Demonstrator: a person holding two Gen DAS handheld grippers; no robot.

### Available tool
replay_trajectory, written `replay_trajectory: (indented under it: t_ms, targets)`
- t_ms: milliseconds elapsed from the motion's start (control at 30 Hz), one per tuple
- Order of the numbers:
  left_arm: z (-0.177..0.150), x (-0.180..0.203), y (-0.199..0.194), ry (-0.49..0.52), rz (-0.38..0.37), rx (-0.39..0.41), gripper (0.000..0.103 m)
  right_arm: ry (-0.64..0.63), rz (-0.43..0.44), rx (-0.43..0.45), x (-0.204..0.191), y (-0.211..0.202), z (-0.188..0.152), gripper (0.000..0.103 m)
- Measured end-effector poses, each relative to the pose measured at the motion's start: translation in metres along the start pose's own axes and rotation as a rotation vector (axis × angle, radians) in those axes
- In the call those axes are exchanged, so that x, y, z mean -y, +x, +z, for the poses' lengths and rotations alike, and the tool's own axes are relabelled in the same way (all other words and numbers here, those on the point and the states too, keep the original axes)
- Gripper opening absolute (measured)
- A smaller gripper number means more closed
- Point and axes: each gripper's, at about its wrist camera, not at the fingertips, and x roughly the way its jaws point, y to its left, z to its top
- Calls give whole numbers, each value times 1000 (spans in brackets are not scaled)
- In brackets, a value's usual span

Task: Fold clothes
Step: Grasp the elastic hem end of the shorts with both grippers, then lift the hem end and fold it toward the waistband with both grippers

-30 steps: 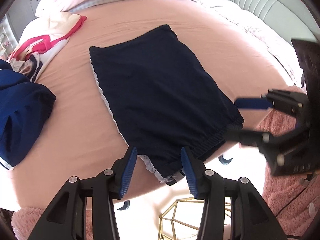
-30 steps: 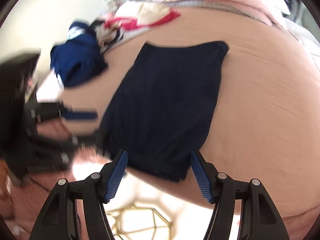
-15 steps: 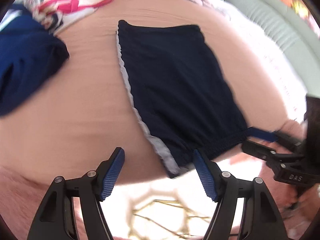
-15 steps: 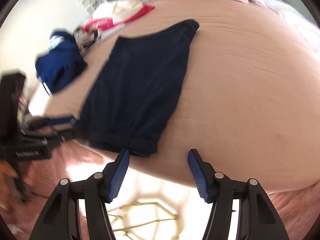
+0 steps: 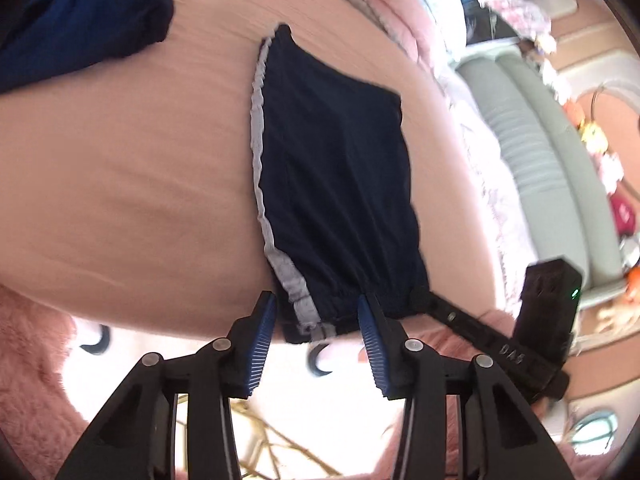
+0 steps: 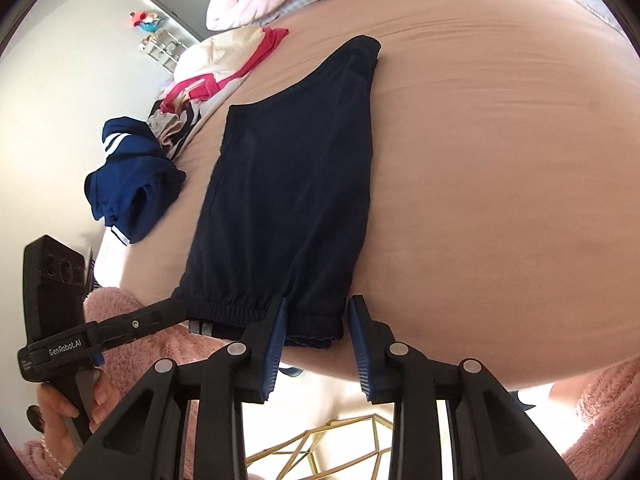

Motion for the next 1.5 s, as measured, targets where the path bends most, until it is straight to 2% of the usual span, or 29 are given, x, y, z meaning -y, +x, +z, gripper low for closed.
replay_trajectory:
  t_ms: [133, 267, 367, 467, 567, 667, 833, 967, 1000, 1033, 1067, 1267, 1333, 1500]
  targets:
    - [5, -9, 4, -67, -60, 31, 39, 41, 38, 0, 2, 5, -1, 31]
    - [4, -14, 5, -107, -86, 29, 39, -23, 27, -8, -9, 8, 3, 31]
    - [-3, -12, -4, -111, -52, 4, 39, -55, 9, 25, -14, 2, 3, 31]
    - [-10, -10, -24, -113, -35, -10, 39, -20, 5, -21, -6, 12, 3, 31]
    - [-16, -6, -24, -93, -17, -18, 39, -38, 9, -26, -6, 11, 0, 31]
    - [-20, -5, -25, -93, -28, -28, 39, -58, 10, -34, -9, 11, -2, 31]
    - [-12, 0, -4, -94, -48, -58, 38, -50, 16, -41, -9, 12, -1, 31]
    - [-7, -4, 2, -113, -79, -48, 38, -46, 26, -44, -6, 17, 1, 31]
    - [-6, -3, 2, -111, -80, -47, 36, -52, 31, -46, -5, 17, 1, 30]
    - [-6, -2, 3, -104, -69, -48, 25, -57, 30, -44, -5, 17, 1, 28]
    - [-6, -1, 4, -97, -59, -49, 21, -62, 29, -42, -6, 16, 0, 25]
    - [-7, 5, 1, -77, -67, -52, 18, -108, 2, -16, -16, 4, -9, 20]
    - [-8, 6, 0, -76, -64, -58, 18, -140, 11, -43, -16, 0, -11, 19]
    - [-17, 7, -8, -85, -43, -78, 18, -121, 14, -68, -11, -4, -13, 19]
